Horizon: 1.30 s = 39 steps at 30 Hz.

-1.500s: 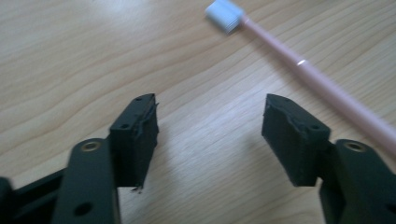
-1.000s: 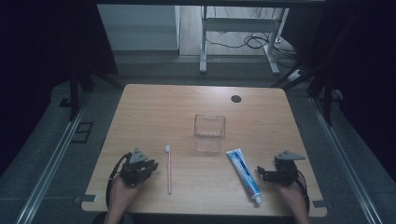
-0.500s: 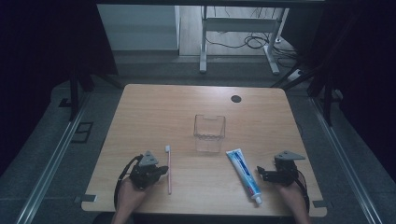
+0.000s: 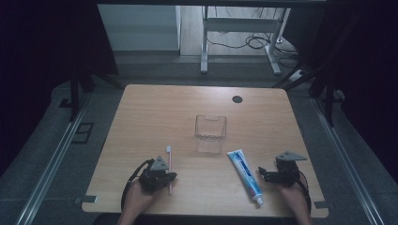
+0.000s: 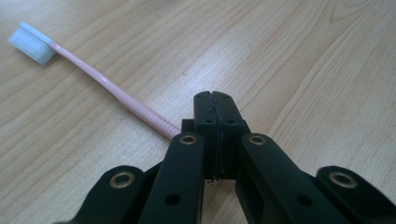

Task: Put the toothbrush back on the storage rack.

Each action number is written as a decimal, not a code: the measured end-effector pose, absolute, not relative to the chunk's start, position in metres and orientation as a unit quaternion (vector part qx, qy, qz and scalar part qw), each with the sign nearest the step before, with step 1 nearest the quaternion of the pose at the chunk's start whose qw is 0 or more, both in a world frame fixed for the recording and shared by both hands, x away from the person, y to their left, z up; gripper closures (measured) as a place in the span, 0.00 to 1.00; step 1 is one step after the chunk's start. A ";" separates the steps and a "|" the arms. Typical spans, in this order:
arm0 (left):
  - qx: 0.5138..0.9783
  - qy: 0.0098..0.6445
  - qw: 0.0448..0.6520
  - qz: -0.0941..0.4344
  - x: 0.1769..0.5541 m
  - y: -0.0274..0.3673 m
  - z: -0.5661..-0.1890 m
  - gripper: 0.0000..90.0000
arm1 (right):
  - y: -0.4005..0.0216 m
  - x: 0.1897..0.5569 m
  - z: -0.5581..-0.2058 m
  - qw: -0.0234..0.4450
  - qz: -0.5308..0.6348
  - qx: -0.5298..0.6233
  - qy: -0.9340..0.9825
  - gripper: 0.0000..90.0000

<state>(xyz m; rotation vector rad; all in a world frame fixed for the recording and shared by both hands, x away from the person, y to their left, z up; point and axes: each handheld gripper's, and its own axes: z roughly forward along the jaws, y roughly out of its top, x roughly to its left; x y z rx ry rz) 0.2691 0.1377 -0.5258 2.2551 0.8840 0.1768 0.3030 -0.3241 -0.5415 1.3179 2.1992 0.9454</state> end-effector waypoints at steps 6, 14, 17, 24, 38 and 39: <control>0.872 0.344 0.342 0.065 0.269 0.141 -0.527 0.99 | -0.324 0.303 -0.542 0.203 0.339 0.472 0.788 0.14; 0.869 0.360 0.330 0.072 0.269 0.155 -0.527 0.99 | -0.324 0.303 -0.542 0.203 0.338 0.472 0.788 0.14; 0.869 0.365 0.323 0.082 0.270 0.162 -0.527 0.99 | -0.324 0.303 -0.541 0.203 0.338 0.472 0.788 0.14; 0.863 0.378 0.324 0.085 0.273 0.176 -0.528 0.98 | -0.324 0.303 -0.541 0.203 0.338 0.472 0.788 0.14; 0.859 0.381 0.332 0.085 0.274 0.181 -0.524 0.95 | -0.324 0.303 -0.541 0.203 0.338 0.472 0.788 0.14; 0.858 0.382 0.332 0.085 0.274 0.181 -0.523 0.94 | -0.324 0.303 -0.541 0.203 0.338 0.472 0.788 0.14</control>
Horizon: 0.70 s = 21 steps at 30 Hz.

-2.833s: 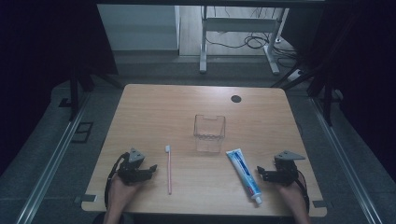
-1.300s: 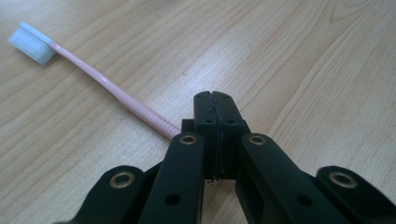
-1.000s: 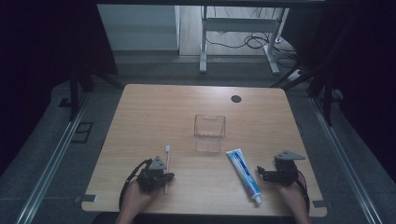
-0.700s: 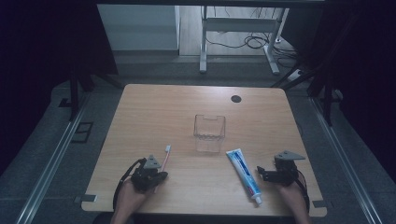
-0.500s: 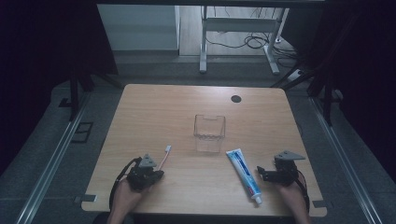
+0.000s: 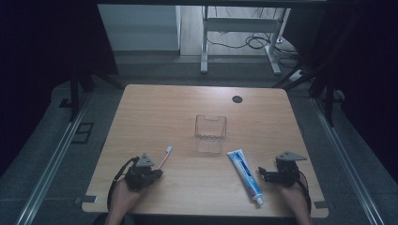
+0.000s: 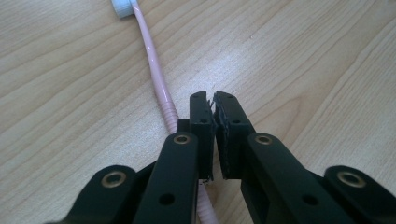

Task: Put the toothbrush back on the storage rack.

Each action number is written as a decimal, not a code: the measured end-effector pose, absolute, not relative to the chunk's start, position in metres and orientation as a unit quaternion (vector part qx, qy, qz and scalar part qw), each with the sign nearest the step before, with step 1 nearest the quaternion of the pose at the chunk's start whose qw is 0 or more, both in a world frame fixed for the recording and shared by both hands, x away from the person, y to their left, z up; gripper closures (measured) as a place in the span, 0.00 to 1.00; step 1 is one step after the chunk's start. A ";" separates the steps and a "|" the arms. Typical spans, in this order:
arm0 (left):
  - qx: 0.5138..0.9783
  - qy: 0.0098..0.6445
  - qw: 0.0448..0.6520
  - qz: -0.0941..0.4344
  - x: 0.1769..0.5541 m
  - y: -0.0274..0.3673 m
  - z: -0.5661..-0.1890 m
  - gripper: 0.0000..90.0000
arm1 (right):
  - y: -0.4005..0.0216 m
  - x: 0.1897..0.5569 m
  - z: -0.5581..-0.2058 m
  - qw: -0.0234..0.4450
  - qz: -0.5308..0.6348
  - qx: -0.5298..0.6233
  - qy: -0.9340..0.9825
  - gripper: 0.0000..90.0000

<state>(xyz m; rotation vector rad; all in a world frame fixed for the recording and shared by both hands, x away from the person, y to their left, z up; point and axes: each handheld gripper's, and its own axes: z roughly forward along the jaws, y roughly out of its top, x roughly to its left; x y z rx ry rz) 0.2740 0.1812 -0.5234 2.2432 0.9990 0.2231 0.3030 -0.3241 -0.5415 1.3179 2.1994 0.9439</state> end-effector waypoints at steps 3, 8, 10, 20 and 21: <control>0.856 0.386 0.331 0.088 0.275 0.183 -0.521 0.92 | -0.324 0.303 -0.541 0.203 0.338 0.472 0.788 0.14; 0.855 0.392 0.327 0.091 0.278 0.185 -0.518 0.89 | -0.324 0.303 -0.541 0.203 0.338 0.472 0.788 0.14; 0.856 0.393 0.323 0.092 0.280 0.186 -0.517 0.87 | -0.324 0.303 -0.541 0.203 0.338 0.472 0.788 0.14; 0.858 0.401 0.310 0.089 0.290 0.183 -0.510 0.85 | -0.324 0.303 -0.542 0.204 0.339 0.472 0.788 0.14; 0.858 0.401 0.310 0.089 0.290 0.183 -0.510 0.85 | -0.324 0.303 -0.542 0.204 0.339 0.472 0.788 0.14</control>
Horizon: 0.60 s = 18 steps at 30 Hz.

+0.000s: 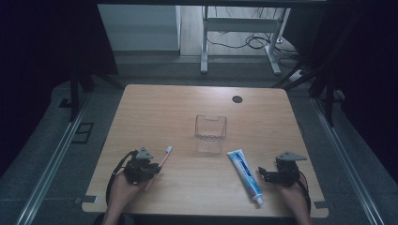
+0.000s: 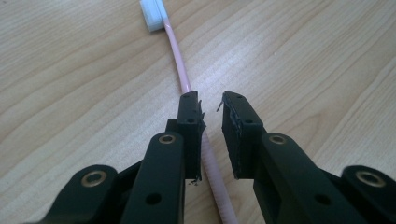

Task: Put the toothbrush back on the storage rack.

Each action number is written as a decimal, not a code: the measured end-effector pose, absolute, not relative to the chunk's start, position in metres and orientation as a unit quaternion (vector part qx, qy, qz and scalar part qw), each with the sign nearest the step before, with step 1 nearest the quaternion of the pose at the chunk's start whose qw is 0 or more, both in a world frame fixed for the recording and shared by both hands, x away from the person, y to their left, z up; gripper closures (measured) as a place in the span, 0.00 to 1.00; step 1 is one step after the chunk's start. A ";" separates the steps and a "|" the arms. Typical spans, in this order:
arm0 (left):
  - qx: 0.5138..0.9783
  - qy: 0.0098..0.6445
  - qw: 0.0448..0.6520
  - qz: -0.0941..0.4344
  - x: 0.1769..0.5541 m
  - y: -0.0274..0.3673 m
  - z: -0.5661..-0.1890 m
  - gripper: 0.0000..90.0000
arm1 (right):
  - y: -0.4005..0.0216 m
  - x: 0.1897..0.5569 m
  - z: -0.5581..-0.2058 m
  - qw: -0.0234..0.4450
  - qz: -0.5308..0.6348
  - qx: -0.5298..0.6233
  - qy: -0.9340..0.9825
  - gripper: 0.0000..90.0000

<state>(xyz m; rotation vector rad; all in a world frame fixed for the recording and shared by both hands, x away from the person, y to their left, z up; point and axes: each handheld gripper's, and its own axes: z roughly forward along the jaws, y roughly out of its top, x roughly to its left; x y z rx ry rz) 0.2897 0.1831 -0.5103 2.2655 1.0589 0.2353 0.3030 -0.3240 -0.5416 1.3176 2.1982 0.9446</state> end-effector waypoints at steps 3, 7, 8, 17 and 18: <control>0.861 0.399 0.302 0.088 0.296 0.182 -0.507 0.85 | -0.324 0.303 -0.542 0.204 0.339 0.472 0.788 0.14; 0.869 0.395 0.286 0.080 0.306 0.179 -0.506 0.84 | -0.324 0.303 -0.542 0.204 0.339 0.472 0.788 0.14; 0.871 0.397 0.280 0.073 0.308 0.178 -0.506 0.84 | -0.324 0.303 -0.542 0.204 0.339 0.472 0.788 0.14; 0.883 0.400 0.242 0.051 0.326 0.169 -0.503 0.83 | -0.324 0.303 -0.542 0.204 0.338 0.473 0.788 0.14; 0.884 0.400 0.238 0.048 0.328 0.168 -0.502 0.83 | -0.324 0.303 -0.542 0.203 0.338 0.472 0.788 0.14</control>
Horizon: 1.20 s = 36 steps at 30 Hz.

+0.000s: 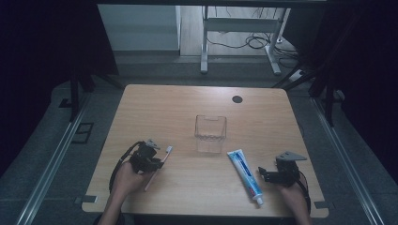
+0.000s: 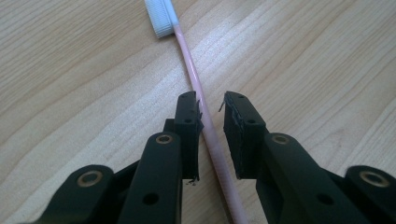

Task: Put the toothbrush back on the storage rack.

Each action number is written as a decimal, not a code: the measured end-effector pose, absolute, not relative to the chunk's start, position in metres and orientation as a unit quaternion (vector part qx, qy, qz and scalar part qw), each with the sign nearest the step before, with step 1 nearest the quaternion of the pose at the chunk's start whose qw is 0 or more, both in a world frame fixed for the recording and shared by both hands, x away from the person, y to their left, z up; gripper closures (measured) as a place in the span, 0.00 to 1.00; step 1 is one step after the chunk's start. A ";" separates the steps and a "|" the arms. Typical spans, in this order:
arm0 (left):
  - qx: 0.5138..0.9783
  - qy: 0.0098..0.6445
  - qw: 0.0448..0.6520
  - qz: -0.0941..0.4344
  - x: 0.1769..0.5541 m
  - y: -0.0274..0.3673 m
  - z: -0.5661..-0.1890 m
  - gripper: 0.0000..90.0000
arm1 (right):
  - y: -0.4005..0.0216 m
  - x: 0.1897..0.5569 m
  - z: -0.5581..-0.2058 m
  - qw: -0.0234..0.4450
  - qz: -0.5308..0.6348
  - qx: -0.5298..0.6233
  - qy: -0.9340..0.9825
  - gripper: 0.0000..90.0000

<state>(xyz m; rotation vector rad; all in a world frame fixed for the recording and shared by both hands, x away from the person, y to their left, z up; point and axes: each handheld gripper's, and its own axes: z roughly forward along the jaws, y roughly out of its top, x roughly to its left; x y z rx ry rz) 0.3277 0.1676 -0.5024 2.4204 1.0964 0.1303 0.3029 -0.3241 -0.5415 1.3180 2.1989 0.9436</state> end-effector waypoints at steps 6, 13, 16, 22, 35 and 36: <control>0.891 0.402 0.209 0.029 0.338 0.160 -0.499 0.83 | -0.324 0.303 -0.542 0.204 0.338 0.472 0.789 0.14; 0.900 0.401 0.170 0.019 0.345 0.151 -0.499 0.84 | -0.324 0.303 -0.542 0.204 0.338 0.472 0.789 0.14; 0.902 0.404 0.149 0.017 0.347 0.146 -0.500 0.84 | -0.324 0.303 -0.542 0.203 0.338 0.472 0.789 0.14; 0.905 0.412 0.111 0.010 0.349 0.142 -0.502 0.84 | -0.324 0.303 -0.542 0.203 0.338 0.472 0.789 0.14; 0.905 0.418 0.083 -0.003 0.349 0.147 -0.501 0.92 | -0.324 0.303 -0.542 0.204 0.338 0.472 0.788 0.14; 0.906 0.415 0.078 -0.005 0.350 0.146 -0.501 0.92 | -0.324 0.303 -0.542 0.204 0.338 0.472 0.789 0.14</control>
